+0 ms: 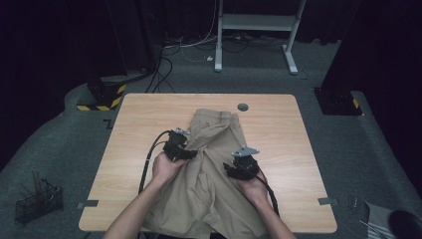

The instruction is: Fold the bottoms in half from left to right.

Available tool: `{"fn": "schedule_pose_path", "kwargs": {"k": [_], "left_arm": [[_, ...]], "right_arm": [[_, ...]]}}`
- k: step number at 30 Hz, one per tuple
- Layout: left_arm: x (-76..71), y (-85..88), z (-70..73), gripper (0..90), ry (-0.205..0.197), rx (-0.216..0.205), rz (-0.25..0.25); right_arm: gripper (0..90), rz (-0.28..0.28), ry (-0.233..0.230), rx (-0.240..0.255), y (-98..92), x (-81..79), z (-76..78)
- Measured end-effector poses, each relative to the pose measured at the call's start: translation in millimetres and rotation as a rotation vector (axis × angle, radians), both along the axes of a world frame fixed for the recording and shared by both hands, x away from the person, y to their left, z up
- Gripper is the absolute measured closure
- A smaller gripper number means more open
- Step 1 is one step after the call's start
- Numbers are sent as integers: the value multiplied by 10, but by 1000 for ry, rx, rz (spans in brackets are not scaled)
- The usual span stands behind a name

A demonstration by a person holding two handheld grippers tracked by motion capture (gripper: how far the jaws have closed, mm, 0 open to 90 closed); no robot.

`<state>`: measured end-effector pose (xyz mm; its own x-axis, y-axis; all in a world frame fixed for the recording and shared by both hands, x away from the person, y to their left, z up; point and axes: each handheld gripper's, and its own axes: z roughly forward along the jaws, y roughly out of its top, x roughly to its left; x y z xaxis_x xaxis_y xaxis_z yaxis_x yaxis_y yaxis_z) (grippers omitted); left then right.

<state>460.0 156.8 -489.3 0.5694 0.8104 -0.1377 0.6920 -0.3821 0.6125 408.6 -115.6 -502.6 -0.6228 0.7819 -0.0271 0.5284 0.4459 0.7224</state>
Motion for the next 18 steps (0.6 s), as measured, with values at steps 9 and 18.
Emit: {"fn": "schedule_pose_path", "kwargs": {"k": [9,18], "left_arm": [[-90,70,129,866,-2,-83,-29],[-136,-403,444,873,-9,-265,-155]], "right_arm": [[473,-16,-2,-39,-199,-218,-139],[464,-8,-9,0,-195,-211,-196]]}}
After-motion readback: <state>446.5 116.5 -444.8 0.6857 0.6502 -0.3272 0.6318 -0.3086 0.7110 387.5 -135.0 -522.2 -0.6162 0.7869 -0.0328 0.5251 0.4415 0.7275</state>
